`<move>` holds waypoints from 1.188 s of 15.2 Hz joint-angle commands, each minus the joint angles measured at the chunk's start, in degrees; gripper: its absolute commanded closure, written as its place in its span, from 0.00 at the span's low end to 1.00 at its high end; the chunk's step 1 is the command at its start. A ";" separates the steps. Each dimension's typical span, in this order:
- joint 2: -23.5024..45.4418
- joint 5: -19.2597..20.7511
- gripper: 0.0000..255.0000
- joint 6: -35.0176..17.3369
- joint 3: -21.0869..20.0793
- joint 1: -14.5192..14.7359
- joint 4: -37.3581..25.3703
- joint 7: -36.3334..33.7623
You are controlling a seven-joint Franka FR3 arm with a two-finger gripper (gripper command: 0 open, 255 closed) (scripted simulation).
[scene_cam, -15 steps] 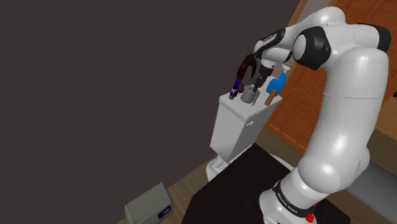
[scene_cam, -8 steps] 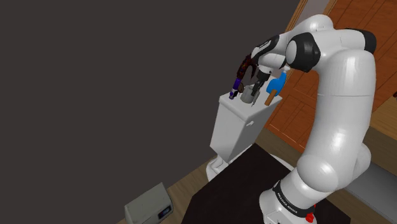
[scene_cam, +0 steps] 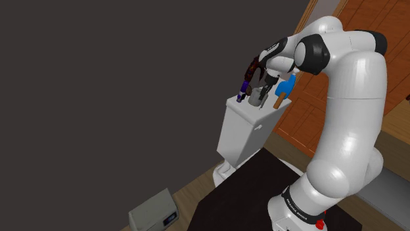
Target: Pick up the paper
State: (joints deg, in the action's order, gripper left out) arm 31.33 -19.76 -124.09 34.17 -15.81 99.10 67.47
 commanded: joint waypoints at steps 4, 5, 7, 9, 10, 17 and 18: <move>0.02 0.05 1.00 0.17 -0.01 0.04 0.03 -0.06; -0.39 0.33 1.00 0.72 0.19 0.16 -0.16 -0.23; -1.18 0.88 1.00 1.86 0.55 0.39 -0.60 -0.55; -1.95 1.41 1.00 3.00 0.90 0.60 -1.09 -0.86; -2.32 1.68 1.00 3.59 1.06 0.69 -1.36 -1.02; -4.65 3.37 1.00 7.80 2.07 1.23 -3.61 -2.03; -4.94 3.59 1.00 8.43 2.20 1.29 -3.99 -2.16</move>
State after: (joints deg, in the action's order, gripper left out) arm 26.83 -16.43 -116.08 36.22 -14.67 95.17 65.45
